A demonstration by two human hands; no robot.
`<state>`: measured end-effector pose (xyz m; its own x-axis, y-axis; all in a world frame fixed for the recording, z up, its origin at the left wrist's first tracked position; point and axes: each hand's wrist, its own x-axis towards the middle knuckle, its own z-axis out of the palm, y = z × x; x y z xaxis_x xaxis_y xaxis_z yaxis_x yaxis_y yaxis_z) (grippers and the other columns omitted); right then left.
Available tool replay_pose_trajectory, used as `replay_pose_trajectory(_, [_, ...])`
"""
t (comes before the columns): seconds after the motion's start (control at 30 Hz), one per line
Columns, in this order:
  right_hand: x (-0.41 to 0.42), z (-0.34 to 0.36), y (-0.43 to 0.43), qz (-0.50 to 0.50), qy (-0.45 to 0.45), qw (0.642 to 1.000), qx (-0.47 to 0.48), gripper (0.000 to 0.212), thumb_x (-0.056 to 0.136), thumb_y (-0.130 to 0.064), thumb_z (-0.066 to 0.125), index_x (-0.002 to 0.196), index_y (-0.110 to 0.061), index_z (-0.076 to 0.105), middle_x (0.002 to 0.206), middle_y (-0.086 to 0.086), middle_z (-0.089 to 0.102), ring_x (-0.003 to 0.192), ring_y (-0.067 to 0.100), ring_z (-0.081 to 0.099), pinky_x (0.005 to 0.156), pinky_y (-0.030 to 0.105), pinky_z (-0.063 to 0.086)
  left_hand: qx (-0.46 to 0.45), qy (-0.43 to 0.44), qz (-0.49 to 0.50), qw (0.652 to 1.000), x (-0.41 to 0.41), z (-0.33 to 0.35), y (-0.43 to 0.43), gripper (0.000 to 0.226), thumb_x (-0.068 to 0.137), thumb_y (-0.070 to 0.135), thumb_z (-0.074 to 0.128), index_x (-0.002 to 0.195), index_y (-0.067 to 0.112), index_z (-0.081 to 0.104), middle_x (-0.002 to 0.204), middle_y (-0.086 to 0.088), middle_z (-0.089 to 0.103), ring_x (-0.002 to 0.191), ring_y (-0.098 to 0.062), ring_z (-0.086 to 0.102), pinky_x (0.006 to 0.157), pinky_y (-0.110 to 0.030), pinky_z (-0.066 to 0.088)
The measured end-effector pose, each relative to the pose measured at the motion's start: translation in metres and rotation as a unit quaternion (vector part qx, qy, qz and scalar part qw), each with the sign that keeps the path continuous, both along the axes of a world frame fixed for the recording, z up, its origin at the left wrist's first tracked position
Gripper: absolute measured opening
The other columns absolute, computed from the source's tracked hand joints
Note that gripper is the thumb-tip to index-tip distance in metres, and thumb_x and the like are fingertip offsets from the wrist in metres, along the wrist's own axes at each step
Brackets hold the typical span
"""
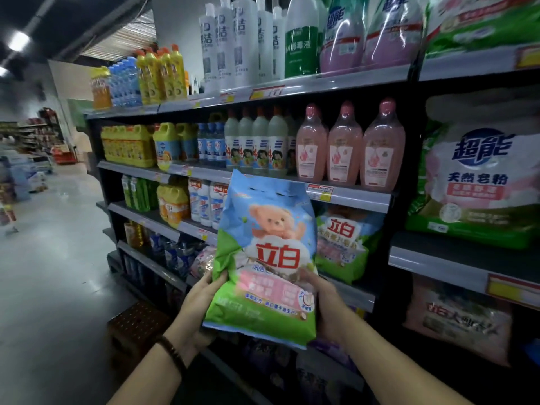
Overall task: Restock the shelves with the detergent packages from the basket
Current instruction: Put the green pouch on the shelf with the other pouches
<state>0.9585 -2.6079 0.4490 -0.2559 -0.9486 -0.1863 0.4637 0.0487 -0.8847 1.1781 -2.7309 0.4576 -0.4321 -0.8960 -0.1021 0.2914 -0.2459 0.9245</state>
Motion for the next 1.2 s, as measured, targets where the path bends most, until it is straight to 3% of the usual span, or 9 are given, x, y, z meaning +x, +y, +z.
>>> replay_pose_trajectory(0.17, [0.009, 0.020, -0.001, 0.010, 0.008, 1.000, 0.001, 0.048, 0.096, -0.043, 0.068, 0.128, -0.007, 0.072, 0.122, 0.021, 0.076, 0.111, 0.042, 0.074, 0.109, 0.060, 0.051, 0.055, -0.001, -0.042, 0.998, 0.013, -0.001, 0.000, 0.029, 0.106, 0.034, 0.055, 0.126, 0.019, 0.070, 0.116, -0.021, 0.077, 0.089, -0.037, 0.078, 0.073, -0.051, 0.066])
replay_pose_trajectory(0.27, [0.012, 0.010, -0.011, -0.032, -0.004, 0.999, 0.020, 0.043, 0.100, -0.035, 0.066, 0.129, -0.004, 0.070, 0.120, 0.022, 0.077, 0.109, 0.042, 0.075, 0.104, 0.060, 0.054, 0.034, -0.121, -0.053, 0.991, 0.013, 0.007, -0.002, 0.058, 0.105, 0.059, 0.040, 0.112, 0.013, 0.075, 0.104, -0.020, 0.080, 0.086, -0.035, 0.080, 0.070, -0.046, 0.066])
replay_pose_trajectory(0.33, [0.012, 0.000, -0.022, -0.054, 0.000, 0.998, 0.028, 0.042, 0.098, -0.033, 0.069, 0.129, -0.004, 0.070, 0.118, 0.021, 0.078, 0.109, 0.043, 0.075, 0.105, 0.063, 0.053, -0.050, -0.215, -0.048, 0.974, 0.007, 0.008, -0.008, 0.068, 0.095, 0.078, 0.038, 0.108, 0.024, 0.076, 0.108, -0.009, 0.081, 0.097, -0.028, 0.079, 0.086, -0.046, 0.063])
replay_pose_trajectory(0.43, [0.012, -0.011, -0.043, -0.084, 0.007, 0.995, 0.044, 0.037, 0.096, -0.030, 0.074, 0.123, -0.005, 0.072, 0.110, 0.020, 0.080, 0.102, 0.042, 0.077, 0.104, 0.062, 0.055, -0.283, -0.344, -0.030, 0.895, -0.005, -0.004, -0.008, 0.074, 0.083, 0.092, 0.041, 0.138, 0.043, 0.051, 0.136, 0.009, 0.062, 0.124, -0.016, 0.061, 0.107, -0.046, 0.050])
replay_pose_trajectory(0.57, [0.006, -0.024, -0.075, -0.152, 0.012, 0.988, 0.036, 0.037, 0.087, -0.028, 0.083, 0.118, -0.009, 0.075, 0.105, 0.018, 0.081, 0.094, 0.042, 0.079, 0.093, 0.063, 0.060, -0.411, -0.488, 0.010, 0.770, -0.043, -0.035, 0.001, 0.076, 0.090, 0.081, 0.038, 0.157, 0.051, 0.017, 0.170, -0.002, 0.016, 0.157, -0.031, 0.012, 0.125, -0.064, 0.017])
replay_pose_trajectory(0.67, [-0.006, -0.030, -0.102, -0.181, -0.001, 0.983, 0.014, 0.040, 0.086, -0.027, 0.083, 0.121, -0.009, 0.076, 0.110, 0.019, 0.080, 0.100, 0.043, 0.078, 0.096, 0.067, 0.057, -0.425, -0.483, 0.040, 0.764, -0.069, -0.046, -0.003, 0.072, 0.092, 0.080, 0.036, 0.155, 0.059, 0.008, 0.173, 0.000, -0.012, 0.158, -0.028, -0.016, 0.125, -0.064, -0.002])
replay_pose_trajectory(0.97, [-0.058, -0.009, -0.183, -0.233, -0.004, 0.972, -0.001, 0.029, 0.097, -0.032, 0.074, 0.120, -0.014, 0.072, 0.108, 0.016, 0.081, 0.093, 0.039, 0.080, 0.081, 0.056, 0.065, -0.489, -0.367, 0.016, 0.791, -0.139, -0.067, -0.082, 0.096, 0.086, 0.080, 0.053, 0.159, 0.058, -0.005, 0.172, -0.001, -0.025, 0.155, -0.021, -0.034, 0.129, -0.056, 0.006])
replay_pose_trajectory(1.13, [-0.088, 0.011, -0.234, -0.250, 0.061, 0.965, -0.048, 0.034, 0.090, -0.037, 0.082, 0.120, -0.024, 0.073, 0.111, 0.011, 0.081, 0.094, 0.037, 0.080, 0.086, 0.062, 0.063, -0.554, -0.363, 0.075, 0.745, -0.185, -0.064, -0.147, 0.092, 0.091, 0.080, 0.042, 0.164, 0.046, -0.004, 0.175, -0.012, -0.011, 0.160, -0.035, -0.018, 0.131, -0.055, 0.002])
replay_pose_trajectory(1.2, [-0.101, 0.017, -0.251, -0.261, 0.114, 0.958, -0.047, 0.029, 0.091, -0.037, 0.081, 0.116, -0.028, 0.071, 0.100, 0.005, 0.083, 0.086, 0.030, 0.081, 0.082, 0.055, 0.066, -0.532, -0.360, 0.064, 0.763, -0.206, -0.064, -0.170, 0.093, 0.095, 0.070, 0.050, 0.164, 0.044, -0.006, 0.174, -0.014, -0.013, 0.160, -0.038, -0.018, 0.131, -0.053, 0.000])
